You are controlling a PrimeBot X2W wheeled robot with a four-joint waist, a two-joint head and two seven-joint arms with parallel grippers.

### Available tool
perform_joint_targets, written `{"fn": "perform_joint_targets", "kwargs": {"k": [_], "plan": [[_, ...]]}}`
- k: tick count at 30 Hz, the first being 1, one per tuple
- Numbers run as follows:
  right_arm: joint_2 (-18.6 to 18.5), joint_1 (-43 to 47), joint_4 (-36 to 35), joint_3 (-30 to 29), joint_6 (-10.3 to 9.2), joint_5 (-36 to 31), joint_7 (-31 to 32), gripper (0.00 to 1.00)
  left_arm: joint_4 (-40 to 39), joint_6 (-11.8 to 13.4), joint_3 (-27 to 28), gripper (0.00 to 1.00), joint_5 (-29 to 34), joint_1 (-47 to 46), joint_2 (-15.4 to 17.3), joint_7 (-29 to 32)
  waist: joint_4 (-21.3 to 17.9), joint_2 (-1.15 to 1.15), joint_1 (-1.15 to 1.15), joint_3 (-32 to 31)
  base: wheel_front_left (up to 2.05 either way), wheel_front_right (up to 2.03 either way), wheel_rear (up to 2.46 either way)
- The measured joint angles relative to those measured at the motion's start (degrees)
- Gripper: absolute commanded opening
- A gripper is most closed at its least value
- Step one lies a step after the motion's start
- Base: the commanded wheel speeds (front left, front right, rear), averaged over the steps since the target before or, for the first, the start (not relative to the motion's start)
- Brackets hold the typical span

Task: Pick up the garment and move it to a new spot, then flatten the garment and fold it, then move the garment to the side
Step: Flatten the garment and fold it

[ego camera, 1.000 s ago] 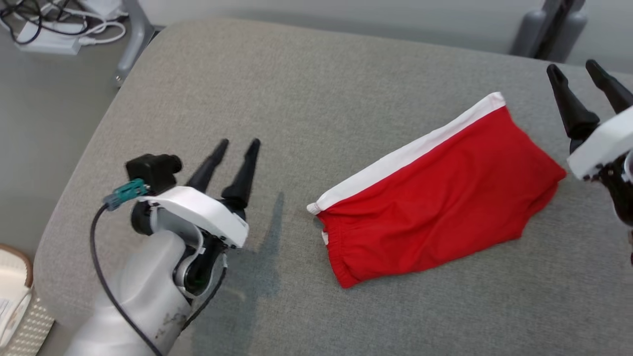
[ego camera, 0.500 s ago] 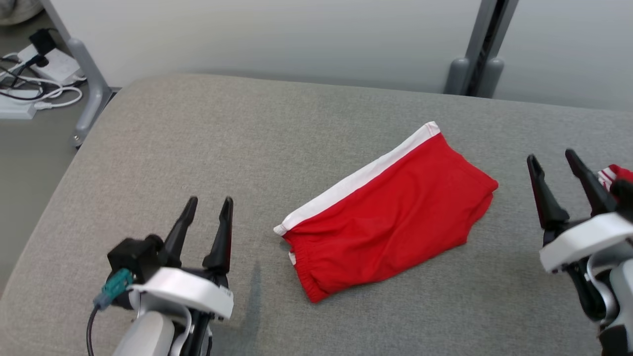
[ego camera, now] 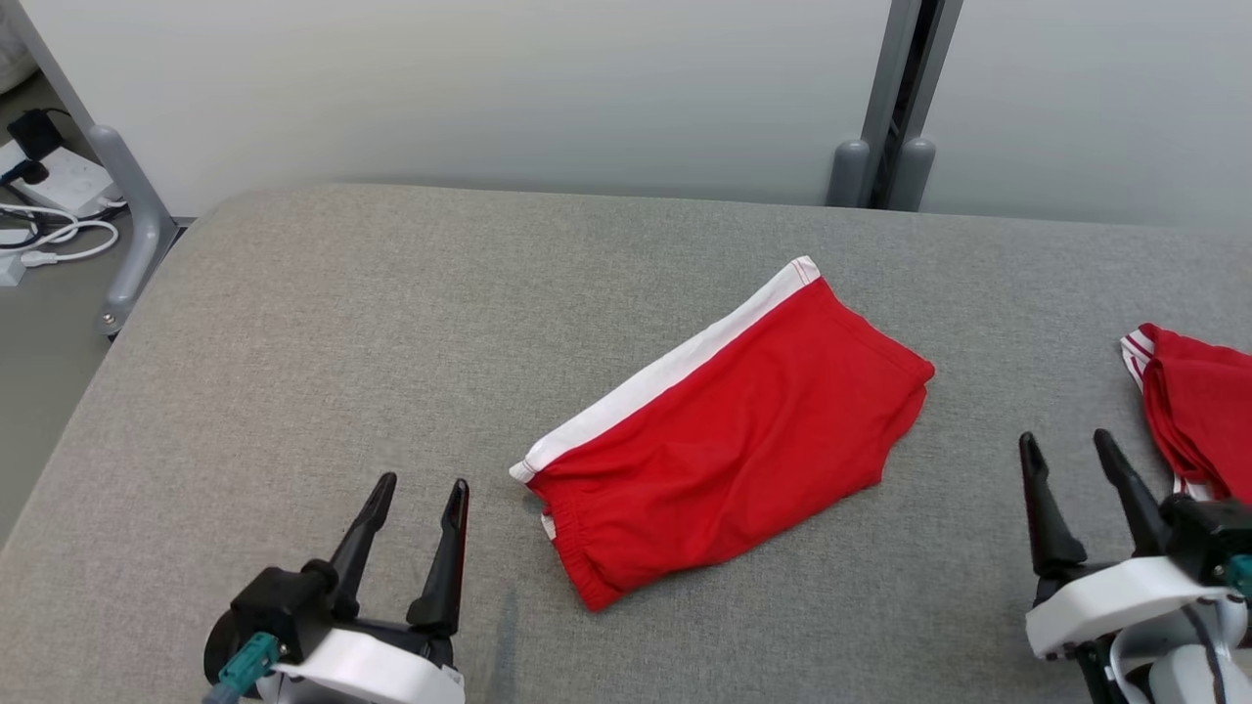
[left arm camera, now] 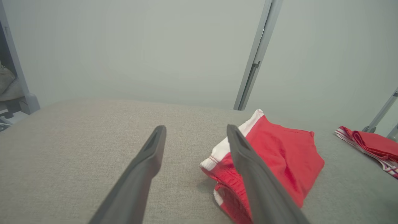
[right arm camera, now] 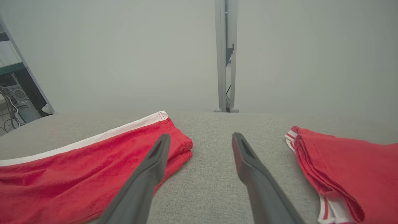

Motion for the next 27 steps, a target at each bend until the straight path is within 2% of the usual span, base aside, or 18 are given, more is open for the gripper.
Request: {"fn": "perform_joint_targets", "kwargs": {"k": [4, 9, 17, 23, 27], "plan": [[1.26, 0.66, 0.57, -0.66, 0.00, -0.66, 0.00, 1.00, 0.36, -0.41, 0.21, 1.00, 0.91, 0.52, -0.73, 0.00, 0.34, 0.00, 0.00, 0.37, 0.00, 0.00, 0.00], [2.35, -0.01, 2.25, -0.90, 0.00, 4.25, 2.99, 1.00, 0.92, -0.66, -0.24, 1.00, 1.58, -0.03, -1.04, 0.00, 1.57, 0.00, 0.00, 1.28, 0.00, 0.00, 0.00], [2.91, -4.39, 7.89, -1.75, 0.00, 20.14, 13.26, 1.00, 2.38, -0.65, 0.93, 1.00, 1.64, -1.52, -1.13, 0.00, 4.85, 0.00, 0.00, 3.03, 0.00, 0.00, 0.00], [2.58, -8.87, 13.19, -4.33, 0.00, 27.98, 19.18, 1.00, 4.03, -0.65, -0.05, 1.00, 0.58, -2.37, -1.24, 0.00, 7.79, 0.00, 0.00, 4.64, 0.00, 0.00, 0.00], [2.29, -11.54, 16.41, -5.64, -0.01, 30.85, 22.51, 1.00, 4.48, -0.38, 0.00, 1.00, 0.27, -3.42, -1.22, 0.00, 9.65, 0.00, 0.00, 5.61, 0.00, 0.00, 0.00]]}}
